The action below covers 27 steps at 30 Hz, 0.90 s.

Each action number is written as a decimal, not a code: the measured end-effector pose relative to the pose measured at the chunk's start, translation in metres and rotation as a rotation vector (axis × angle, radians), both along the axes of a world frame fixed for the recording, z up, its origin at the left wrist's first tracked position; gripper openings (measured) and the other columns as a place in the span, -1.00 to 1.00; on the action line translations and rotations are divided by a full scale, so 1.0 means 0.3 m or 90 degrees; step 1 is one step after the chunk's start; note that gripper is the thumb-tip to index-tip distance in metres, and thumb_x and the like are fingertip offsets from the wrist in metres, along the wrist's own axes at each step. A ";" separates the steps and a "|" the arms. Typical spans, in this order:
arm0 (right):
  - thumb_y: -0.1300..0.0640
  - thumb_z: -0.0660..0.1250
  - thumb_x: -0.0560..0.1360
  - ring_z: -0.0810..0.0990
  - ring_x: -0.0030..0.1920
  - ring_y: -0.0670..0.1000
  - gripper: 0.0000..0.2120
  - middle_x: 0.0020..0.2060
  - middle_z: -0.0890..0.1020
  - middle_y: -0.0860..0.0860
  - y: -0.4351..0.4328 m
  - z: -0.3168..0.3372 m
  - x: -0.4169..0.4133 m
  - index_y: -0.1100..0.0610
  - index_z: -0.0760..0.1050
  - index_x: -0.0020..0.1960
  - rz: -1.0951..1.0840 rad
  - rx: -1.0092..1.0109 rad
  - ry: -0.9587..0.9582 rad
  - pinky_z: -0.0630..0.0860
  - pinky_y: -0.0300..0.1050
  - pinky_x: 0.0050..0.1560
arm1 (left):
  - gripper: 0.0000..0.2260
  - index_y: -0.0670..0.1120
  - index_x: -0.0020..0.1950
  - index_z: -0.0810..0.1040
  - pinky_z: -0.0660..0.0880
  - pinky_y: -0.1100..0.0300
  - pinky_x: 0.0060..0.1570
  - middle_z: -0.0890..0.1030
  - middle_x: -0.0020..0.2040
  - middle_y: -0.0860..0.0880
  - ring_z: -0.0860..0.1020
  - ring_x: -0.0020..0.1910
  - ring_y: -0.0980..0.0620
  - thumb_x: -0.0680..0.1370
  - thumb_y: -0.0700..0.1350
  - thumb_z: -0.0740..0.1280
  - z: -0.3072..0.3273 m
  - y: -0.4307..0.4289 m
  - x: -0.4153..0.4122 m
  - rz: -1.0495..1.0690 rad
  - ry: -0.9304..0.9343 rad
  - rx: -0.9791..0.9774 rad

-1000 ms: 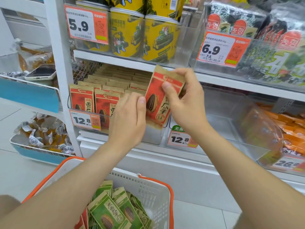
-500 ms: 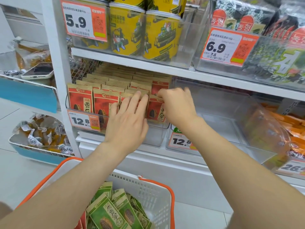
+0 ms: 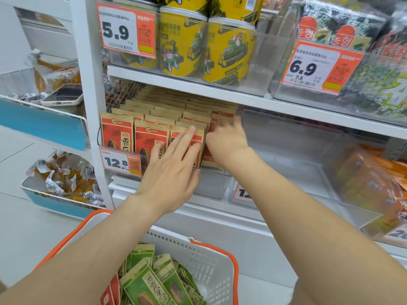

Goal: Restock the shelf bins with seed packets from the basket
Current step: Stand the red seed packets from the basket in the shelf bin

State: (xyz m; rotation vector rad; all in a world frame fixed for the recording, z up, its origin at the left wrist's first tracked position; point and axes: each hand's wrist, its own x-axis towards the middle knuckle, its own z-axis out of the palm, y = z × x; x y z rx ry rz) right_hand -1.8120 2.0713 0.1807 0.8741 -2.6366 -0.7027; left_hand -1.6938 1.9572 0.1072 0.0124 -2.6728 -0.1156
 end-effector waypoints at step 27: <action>0.20 0.31 0.55 0.50 0.30 0.24 -0.74 0.19 0.62 0.12 0.083 0.004 0.150 0.07 0.56 0.22 0.023 -0.018 -0.027 0.26 0.26 0.46 | -0.69 -0.11 0.20 0.47 0.40 -0.07 0.12 0.45 0.23 -0.13 0.42 0.17 -0.20 0.46 -0.17 0.34 0.004 -0.021 0.099 -0.074 0.103 -0.058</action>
